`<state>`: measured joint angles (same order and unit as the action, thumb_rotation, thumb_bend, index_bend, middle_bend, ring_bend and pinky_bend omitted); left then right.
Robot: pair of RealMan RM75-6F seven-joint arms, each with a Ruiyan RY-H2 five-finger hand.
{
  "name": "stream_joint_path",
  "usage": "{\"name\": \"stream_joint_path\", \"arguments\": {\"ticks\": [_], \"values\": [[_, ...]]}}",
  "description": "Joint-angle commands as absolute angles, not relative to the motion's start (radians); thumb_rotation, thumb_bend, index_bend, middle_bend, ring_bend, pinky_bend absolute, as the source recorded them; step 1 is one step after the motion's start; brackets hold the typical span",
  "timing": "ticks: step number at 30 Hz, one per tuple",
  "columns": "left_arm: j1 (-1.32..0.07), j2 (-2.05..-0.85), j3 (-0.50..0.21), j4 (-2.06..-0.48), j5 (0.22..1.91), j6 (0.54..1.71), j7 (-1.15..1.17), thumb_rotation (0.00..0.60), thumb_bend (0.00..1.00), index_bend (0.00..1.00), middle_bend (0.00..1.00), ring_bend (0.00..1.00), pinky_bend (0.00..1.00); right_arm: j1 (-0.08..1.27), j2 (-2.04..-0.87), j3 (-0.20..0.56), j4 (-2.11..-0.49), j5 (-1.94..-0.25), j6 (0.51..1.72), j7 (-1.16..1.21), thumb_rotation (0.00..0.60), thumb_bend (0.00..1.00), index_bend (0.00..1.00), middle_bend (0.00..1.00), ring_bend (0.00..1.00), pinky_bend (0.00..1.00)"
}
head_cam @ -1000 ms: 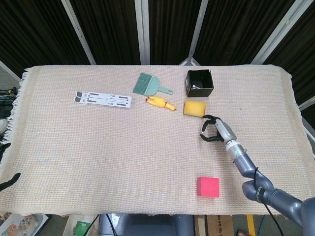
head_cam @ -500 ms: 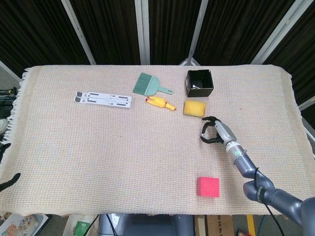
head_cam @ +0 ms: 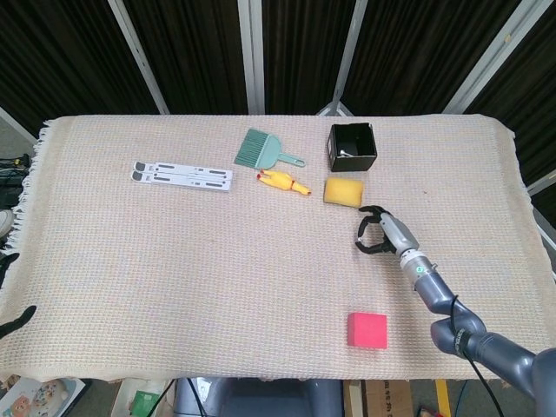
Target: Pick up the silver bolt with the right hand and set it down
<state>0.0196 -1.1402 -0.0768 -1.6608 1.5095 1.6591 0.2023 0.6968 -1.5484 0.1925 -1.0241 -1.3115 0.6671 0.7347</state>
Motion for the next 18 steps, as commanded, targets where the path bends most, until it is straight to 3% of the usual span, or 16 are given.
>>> {"name": "stream_joint_path", "arguments": {"ticks": [1, 13, 18], "values": [[0.020, -1.141, -0.077, -1.661, 1.509, 1.659, 0.204, 0.600, 0.20, 0.19, 0.04, 0.03, 0.11, 0.699, -1.540, 0.189, -1.031, -1.318, 0.660, 0.741, 0.600, 0.30, 0.55, 0.15, 0.01, 0.00], [0.019, -1.143, -0.078, -1.661, 1.509, 1.660, 0.207, 0.600, 0.20, 0.19, 0.03, 0.03, 0.11, 0.709, -1.497, 0.183, -1.074, -1.338, 0.635, 0.777, 0.600, 0.29, 0.41, 0.11, 0.00, 0.00], [0.018, -1.142, -0.080, -1.659, 1.506, 1.658, 0.201, 0.600, 0.20, 0.19, 0.03, 0.03, 0.11, 0.705, -1.439, 0.203, -1.130, -1.355, 0.686, 0.772, 0.600, 0.28, 0.36, 0.10, 0.00, 0.00]]}}
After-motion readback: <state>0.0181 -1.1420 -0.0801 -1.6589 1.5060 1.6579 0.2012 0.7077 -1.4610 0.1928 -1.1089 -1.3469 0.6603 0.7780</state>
